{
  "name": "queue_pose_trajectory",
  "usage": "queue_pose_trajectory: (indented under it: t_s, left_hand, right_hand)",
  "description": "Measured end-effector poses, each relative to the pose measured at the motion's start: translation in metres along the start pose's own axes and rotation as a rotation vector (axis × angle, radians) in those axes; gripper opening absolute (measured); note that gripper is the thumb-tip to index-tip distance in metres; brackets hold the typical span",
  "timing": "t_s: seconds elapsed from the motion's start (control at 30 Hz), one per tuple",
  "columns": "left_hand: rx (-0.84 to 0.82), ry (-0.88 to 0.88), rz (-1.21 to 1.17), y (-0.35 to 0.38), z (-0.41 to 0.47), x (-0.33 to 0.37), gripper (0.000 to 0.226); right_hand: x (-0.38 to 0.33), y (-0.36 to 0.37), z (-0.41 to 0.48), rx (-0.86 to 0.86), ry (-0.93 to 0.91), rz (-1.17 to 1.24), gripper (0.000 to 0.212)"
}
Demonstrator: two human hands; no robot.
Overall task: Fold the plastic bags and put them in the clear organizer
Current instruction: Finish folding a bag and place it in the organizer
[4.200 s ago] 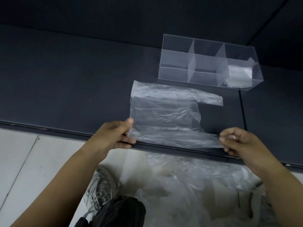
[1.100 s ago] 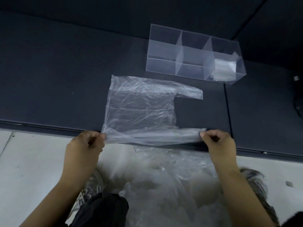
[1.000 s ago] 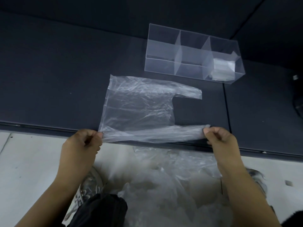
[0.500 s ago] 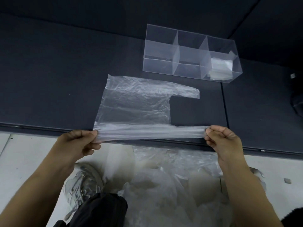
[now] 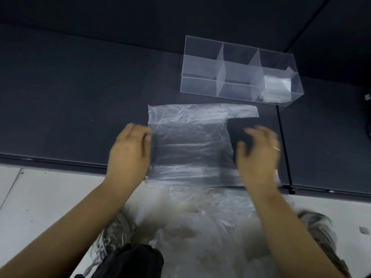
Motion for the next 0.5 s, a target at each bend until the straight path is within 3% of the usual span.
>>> queue_pose_trajectory:
  t_s: [0.1,0.23,0.33,0.5]
  left_hand:
    - [-0.221,0.257,0.068,0.046,0.021,0.015,0.042]
    - [-0.442,0.322,0.305,0.084,0.032,-0.012,0.061]
    - [-0.443,0.352,0.363,0.091,0.034,-0.026,0.074]
    - [-0.484,0.359,0.387,0.093,0.039,-0.034,0.084]
  right_hand:
    - [-0.08,0.054,-0.007,-0.25,-0.292,0.209,0.044]
    - [-0.104,0.121,-0.016,-0.479,-0.508,0.045,0.056]
    - [-0.06,0.132,0.006,-0.432,-0.476,-0.141,0.067]
    - [0.039,0.101,0.057,-0.297,-0.227,-0.342,0.073]
Point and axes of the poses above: each hand's wrist, its own z-axis towards the middle knuckle, its own y-axis out of the palm, x = y × z, the point moved 4 cm from there along z, towards the middle knuckle, and after that the axes turned 14 degrees about x, right-handed, at the moved point
